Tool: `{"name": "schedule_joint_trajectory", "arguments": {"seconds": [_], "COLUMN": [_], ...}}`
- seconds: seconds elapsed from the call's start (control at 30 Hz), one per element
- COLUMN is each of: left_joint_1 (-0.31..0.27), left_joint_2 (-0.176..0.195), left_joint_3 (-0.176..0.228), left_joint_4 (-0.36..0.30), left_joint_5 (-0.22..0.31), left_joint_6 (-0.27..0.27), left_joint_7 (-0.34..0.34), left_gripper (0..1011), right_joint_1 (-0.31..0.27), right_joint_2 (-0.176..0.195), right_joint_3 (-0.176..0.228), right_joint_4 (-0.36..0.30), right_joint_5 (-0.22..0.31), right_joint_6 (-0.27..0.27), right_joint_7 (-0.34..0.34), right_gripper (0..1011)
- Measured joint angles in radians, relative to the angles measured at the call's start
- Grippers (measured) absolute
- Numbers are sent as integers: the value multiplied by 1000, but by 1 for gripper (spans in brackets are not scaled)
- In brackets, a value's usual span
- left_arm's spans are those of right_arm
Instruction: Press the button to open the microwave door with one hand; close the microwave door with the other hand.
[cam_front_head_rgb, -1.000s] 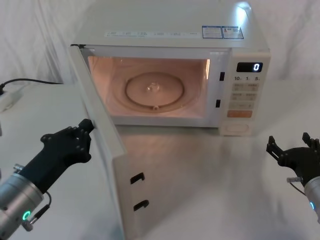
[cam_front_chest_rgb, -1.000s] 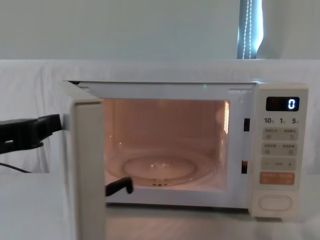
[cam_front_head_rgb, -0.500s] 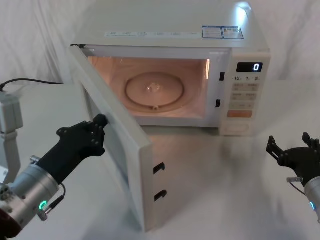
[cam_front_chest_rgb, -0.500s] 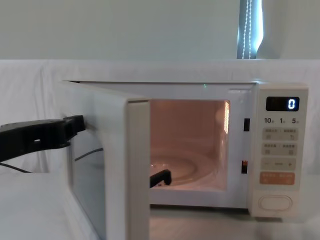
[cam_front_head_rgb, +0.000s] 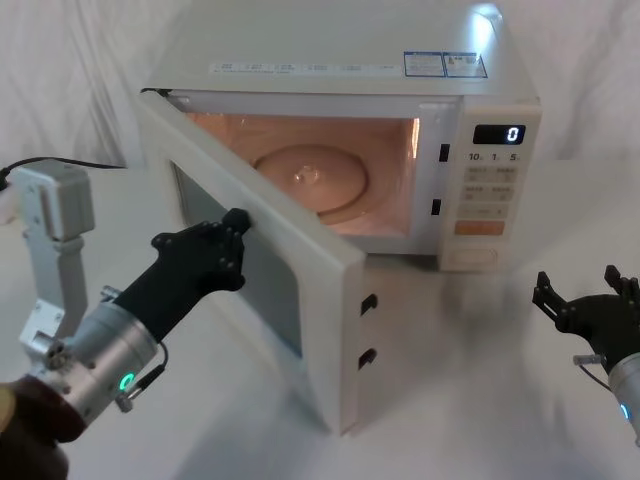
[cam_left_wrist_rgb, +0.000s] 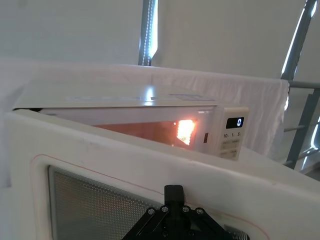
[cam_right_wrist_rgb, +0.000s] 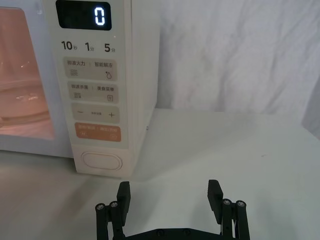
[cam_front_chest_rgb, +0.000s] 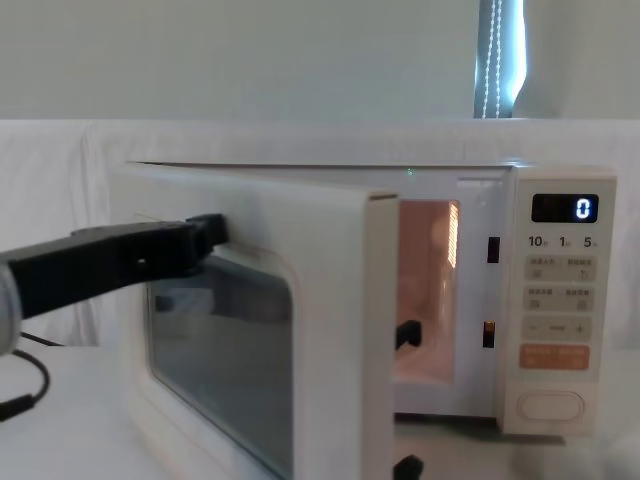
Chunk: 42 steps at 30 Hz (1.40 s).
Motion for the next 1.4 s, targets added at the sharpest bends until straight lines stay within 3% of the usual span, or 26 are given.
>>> {"name": "schedule_joint_trajectory", "arguments": {"seconds": [0.77, 1.4], "left_joint_1": [-195, -302], "left_joint_2": [-85, -173], "left_joint_3": [123, 159], "left_joint_4": [181, 329], "left_joint_5": [47, 126], "left_joint_6": [2, -32], "left_joint_7": [-3, 17], "left_gripper": [0, 0], "right_joint_1": [0, 0], "right_joint_2": [0, 0], "right_joint_3": [0, 0], "right_joint_4": [0, 0], "right_joint_5": [0, 0], "right_joint_6": [0, 0], "right_joint_7": [0, 0], "right_gripper": [1002, 1002]}}
